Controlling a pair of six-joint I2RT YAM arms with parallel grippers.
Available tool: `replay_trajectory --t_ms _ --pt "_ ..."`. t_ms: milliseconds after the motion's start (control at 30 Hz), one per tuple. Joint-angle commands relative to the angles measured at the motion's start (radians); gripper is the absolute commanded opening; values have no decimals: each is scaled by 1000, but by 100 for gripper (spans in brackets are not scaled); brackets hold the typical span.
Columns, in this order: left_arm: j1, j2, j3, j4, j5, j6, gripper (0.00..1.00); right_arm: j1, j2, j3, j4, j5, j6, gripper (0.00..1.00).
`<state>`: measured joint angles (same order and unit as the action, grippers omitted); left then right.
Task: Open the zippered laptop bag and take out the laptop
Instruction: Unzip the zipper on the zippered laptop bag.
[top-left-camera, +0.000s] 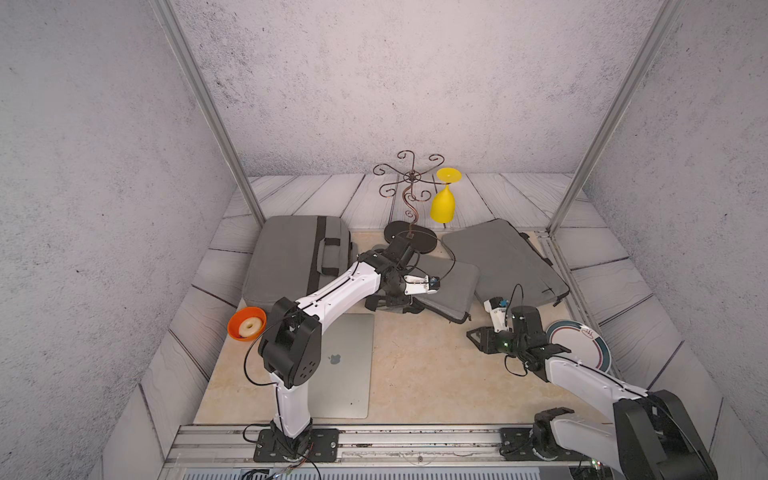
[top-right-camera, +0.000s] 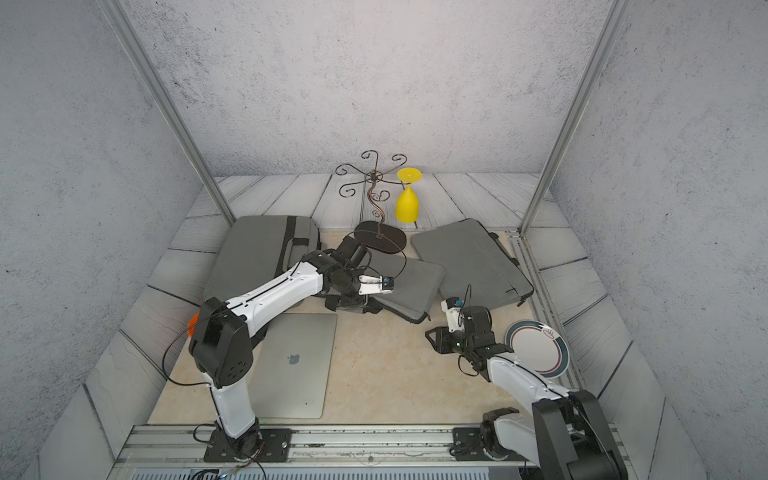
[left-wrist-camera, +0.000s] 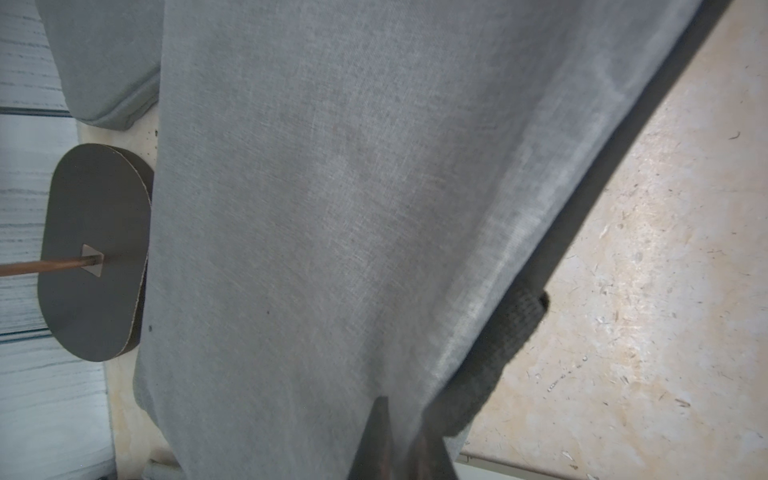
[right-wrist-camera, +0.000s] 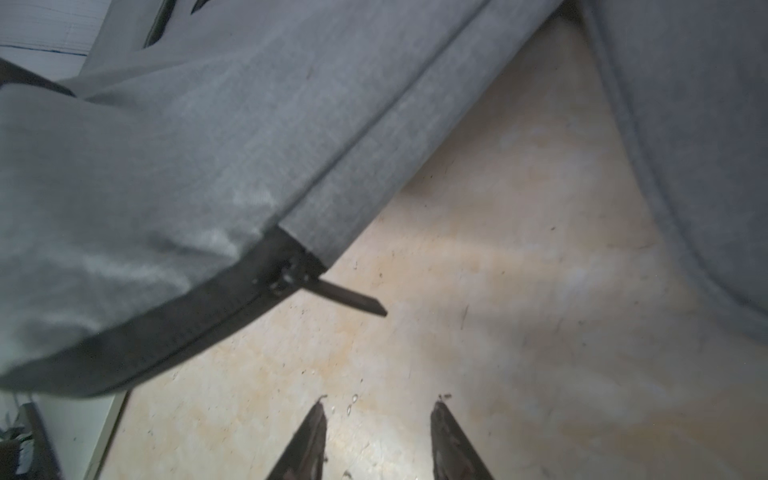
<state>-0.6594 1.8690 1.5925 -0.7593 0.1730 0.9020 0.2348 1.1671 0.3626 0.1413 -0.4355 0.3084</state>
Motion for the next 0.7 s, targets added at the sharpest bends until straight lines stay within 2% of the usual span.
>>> replay_trajectory --t_ms 0,133,267,400,567,667 --pt "9 -6 5 21 -45 18 0 5 52 -10 186 42 -42 43" --pt "10 -13 -3 20 -53 23 0 6 145 -18 303 2 -79 42" --pt "11 -13 -3 20 -62 28 0 13 178 8 328 9 -113 41" --pt "11 -11 -2 18 -66 29 0 22 222 36 336 -29 -149 36" --pt "11 -5 0 15 -65 26 0 40 197 22 330 -17 -166 26" --pt "10 0 -2 14 -64 23 0 47 187 6 340 -9 -163 24"
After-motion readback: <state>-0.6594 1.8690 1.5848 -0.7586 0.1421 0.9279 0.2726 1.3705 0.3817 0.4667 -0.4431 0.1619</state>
